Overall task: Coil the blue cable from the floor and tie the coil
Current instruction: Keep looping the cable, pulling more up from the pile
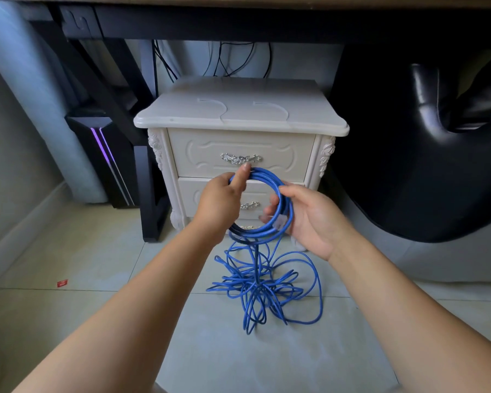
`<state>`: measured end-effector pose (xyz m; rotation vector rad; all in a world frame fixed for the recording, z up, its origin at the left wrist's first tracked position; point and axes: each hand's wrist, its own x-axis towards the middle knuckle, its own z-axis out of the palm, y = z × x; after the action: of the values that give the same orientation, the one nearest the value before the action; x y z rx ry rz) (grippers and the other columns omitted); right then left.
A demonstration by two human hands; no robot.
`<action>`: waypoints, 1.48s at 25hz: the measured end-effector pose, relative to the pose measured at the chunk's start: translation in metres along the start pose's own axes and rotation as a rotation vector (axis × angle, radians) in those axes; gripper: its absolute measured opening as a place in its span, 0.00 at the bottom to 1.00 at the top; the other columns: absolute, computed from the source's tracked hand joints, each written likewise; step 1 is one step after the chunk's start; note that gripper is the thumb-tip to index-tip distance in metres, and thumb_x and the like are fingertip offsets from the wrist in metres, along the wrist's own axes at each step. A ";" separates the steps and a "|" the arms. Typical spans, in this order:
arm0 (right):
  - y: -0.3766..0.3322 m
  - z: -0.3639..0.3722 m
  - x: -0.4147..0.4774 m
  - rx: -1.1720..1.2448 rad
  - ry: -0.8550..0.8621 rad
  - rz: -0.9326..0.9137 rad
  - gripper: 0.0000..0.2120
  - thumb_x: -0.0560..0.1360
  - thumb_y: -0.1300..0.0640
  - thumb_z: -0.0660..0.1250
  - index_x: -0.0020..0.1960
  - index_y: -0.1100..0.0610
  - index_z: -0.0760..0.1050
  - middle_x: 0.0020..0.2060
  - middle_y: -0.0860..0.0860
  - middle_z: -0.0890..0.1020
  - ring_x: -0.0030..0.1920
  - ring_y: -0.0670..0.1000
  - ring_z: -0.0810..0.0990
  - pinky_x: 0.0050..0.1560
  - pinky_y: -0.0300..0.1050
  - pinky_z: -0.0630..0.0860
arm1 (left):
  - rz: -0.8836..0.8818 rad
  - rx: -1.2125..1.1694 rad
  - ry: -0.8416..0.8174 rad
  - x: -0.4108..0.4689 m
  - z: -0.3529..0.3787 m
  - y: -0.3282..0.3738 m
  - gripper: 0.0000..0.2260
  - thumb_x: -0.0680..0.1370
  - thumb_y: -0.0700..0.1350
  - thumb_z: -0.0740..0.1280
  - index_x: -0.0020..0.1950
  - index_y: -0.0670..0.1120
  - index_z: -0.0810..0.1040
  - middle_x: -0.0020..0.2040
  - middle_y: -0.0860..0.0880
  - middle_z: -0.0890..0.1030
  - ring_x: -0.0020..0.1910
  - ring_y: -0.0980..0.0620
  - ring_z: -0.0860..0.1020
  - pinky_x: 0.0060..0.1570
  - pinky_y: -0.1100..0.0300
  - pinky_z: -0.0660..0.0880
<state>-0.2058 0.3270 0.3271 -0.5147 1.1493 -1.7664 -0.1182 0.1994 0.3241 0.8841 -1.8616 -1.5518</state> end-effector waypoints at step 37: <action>0.005 -0.003 0.002 -0.701 0.338 -0.197 0.07 0.82 0.58 0.56 0.45 0.51 0.68 0.29 0.49 0.72 0.34 0.52 0.72 0.52 0.62 0.75 | 0.039 -0.387 -0.121 -0.031 0.020 0.006 0.18 0.84 0.53 0.53 0.37 0.47 0.61 0.24 0.56 0.61 0.24 0.54 0.60 0.29 0.60 0.68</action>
<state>-0.2067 0.3264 0.3212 -0.7748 2.0368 -1.6165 -0.1147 0.2366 0.3258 0.5850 -1.5660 -1.8900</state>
